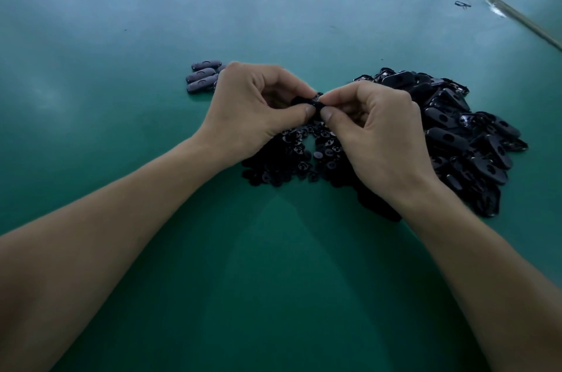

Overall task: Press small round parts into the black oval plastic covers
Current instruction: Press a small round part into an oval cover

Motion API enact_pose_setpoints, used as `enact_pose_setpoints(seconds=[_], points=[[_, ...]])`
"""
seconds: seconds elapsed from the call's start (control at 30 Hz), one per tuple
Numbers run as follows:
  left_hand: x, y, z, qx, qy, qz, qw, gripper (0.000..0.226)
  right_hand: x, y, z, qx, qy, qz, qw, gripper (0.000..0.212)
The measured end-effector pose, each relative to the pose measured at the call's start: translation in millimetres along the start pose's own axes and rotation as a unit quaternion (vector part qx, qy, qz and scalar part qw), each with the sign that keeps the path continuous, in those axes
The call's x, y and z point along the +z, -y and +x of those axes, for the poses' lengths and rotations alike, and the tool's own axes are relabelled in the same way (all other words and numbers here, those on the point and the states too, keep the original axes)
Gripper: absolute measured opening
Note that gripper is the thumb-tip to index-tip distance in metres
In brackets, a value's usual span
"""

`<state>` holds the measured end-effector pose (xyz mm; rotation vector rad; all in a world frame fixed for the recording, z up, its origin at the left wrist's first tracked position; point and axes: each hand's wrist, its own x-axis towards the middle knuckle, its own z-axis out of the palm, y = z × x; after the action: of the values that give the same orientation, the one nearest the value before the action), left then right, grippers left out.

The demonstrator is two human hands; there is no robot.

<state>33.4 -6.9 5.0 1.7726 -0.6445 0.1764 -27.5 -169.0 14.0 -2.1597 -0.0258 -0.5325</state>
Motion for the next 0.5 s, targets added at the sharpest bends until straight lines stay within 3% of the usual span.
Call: enact_pose_setpoints(seconds=[0.13,0.3,0.4,0.5], points=[[1,4,3,-0.001,-0.075,0.027,0.997,0.023,1,3,-5,-0.017,0.011,-0.117,0.993,0.023],[-15,11,13,-0.045,-0.177,0.064,0.981,0.014,-10,2,-9,0.020,0.011,-0.380,0.925,0.027],[-25,16,18,-0.086,-0.189,0.059,0.976,0.007,-14,4,-11,0.085,0.034,-0.438,0.894,0.032],[-34,22,20,-0.094,-0.204,0.179,0.958,0.009,-15,5,-11,0.103,0.051,-0.454,0.884,0.034]])
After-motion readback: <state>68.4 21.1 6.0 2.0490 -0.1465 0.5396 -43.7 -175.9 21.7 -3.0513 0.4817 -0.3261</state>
